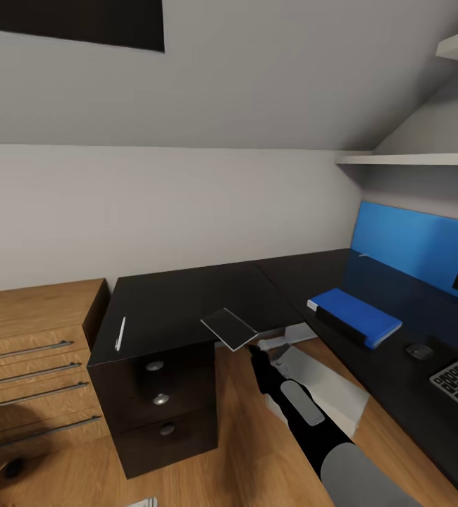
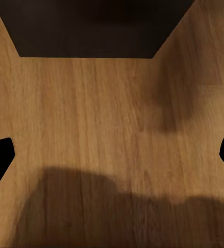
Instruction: In the bedroom, organize the workspace by keeping the computer under the desk, ensuring the monitor is on the desk, placing the keyboard on the desk next to the monitor, placing the mouse on the desk next to the keyboard, moving the folder from the swivel chair onto the desk next to the mouse, stacking the notebook on top of the folder with the pen on top of the notebook, and positioning the swivel chair next to the desk.
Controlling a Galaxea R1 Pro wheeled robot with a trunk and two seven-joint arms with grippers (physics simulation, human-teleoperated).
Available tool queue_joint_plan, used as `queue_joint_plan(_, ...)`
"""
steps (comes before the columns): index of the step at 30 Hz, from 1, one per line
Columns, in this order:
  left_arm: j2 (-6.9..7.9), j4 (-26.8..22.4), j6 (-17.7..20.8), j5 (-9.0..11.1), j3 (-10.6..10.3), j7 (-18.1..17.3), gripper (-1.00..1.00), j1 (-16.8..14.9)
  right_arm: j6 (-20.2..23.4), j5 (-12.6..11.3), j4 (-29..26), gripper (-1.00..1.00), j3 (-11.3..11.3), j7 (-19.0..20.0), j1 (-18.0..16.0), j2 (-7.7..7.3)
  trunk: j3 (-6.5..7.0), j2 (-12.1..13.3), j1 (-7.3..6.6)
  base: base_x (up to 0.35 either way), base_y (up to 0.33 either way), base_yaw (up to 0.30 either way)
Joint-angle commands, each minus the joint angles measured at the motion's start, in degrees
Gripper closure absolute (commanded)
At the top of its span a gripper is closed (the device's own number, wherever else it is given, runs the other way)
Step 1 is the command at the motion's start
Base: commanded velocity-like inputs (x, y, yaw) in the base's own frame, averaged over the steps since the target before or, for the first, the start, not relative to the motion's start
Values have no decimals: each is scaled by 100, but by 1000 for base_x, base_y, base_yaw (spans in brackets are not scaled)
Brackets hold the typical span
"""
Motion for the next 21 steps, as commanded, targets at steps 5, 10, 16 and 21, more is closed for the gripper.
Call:
queue_joint_plan(5,5,-7,-45,50,-33,23,-100,-14,13,-27,-8,-100,4,-36,-2,-1,-6,-3,0,0,0,138)
queue_joint_plan(10,5,-7,-45,43,-35,23,-100,-12,22,-23,1,-100,3,-36,-2,0,-6,-3,0,15,0,32)
queue_joint_plan(16,5,-7,-47,42,-35,23,-100,-14,21,-20,8,-100,3,-36,-2,0,-6,-3,0,167,0,3)
queue_joint_plan(21,5,-7,-45,42,-42,16,-100,-15,19,-20,8,-100,3,-36,-2,0,-6,-3,0,52,0,0)
